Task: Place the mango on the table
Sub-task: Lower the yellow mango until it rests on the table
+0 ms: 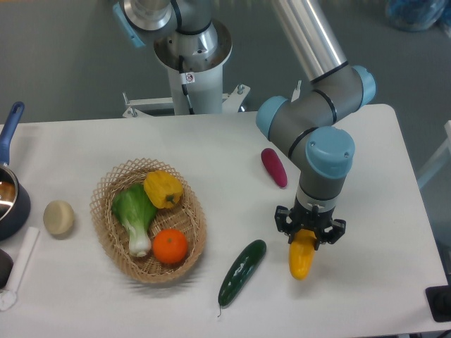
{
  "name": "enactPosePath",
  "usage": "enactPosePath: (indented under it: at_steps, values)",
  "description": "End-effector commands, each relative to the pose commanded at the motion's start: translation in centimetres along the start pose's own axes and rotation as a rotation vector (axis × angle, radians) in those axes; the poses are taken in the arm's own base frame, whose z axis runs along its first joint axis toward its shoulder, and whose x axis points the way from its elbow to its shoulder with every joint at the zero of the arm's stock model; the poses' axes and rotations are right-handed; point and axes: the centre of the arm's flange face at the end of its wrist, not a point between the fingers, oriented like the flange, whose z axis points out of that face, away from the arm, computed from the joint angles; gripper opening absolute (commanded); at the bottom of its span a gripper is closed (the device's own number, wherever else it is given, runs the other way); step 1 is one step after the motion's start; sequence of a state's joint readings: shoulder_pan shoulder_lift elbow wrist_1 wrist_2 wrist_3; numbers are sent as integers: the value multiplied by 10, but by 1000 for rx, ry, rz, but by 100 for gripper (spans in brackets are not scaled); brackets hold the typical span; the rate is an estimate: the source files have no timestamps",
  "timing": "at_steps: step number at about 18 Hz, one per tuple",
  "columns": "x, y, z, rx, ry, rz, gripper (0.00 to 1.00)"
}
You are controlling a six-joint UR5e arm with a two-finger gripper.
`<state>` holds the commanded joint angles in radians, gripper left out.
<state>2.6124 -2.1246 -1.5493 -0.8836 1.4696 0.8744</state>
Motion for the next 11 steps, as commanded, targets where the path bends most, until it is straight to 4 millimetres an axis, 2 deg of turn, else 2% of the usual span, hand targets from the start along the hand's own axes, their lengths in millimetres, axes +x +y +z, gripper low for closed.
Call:
enactPosePath:
  at_steps: [3, 6, 10, 11]
  values:
    - [0, 0, 0, 0, 0, 0, 35]
    - [-1, 1, 1, 1, 1, 0, 42]
    - [-1, 0, 1, 1, 1, 8, 58]
    - [-3, 1, 3, 0, 2, 8, 59]
